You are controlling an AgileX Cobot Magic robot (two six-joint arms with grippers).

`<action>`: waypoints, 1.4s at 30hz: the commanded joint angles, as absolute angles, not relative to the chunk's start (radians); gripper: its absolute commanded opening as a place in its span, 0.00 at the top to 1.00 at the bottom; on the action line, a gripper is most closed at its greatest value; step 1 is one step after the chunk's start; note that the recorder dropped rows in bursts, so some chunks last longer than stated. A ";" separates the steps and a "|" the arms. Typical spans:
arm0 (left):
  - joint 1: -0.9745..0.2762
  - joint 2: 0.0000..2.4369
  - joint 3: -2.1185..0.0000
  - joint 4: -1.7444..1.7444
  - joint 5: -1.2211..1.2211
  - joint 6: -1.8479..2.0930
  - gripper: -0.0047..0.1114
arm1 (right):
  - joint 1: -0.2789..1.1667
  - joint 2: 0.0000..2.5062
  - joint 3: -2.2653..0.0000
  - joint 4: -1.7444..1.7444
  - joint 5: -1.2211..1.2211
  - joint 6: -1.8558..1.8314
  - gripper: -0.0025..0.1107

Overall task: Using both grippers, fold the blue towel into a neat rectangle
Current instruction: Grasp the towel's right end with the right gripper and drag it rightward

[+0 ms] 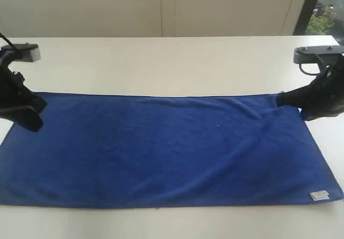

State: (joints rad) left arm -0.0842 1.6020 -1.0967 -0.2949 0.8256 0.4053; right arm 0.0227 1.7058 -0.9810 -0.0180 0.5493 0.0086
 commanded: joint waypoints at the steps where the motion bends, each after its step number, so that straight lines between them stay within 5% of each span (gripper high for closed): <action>1: -0.082 1.467 -1.096 -0.313 0.772 0.358 0.96 | 0.019 1.590 -0.986 0.000 0.606 0.000 0.98; 17: -0.082 0.932 -0.971 0.067 0.756 -0.060 0.96 | 0.019 1.209 -0.898 0.000 0.737 0.000 0.98; 34: -0.082 0.907 -0.844 0.067 0.726 -0.049 0.96 | -0.073 1.661 -1.016 0.183 0.740 -0.167 0.97; 42: -0.082 0.907 -0.844 0.067 0.726 -0.049 0.96 | -0.081 1.738 -1.016 0.242 0.618 -0.269 0.76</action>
State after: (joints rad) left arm -0.0842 0.9150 -0.8473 0.0707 0.7211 -0.0433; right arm -0.0710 1.7236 -1.0071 0.2518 0.6503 -0.2474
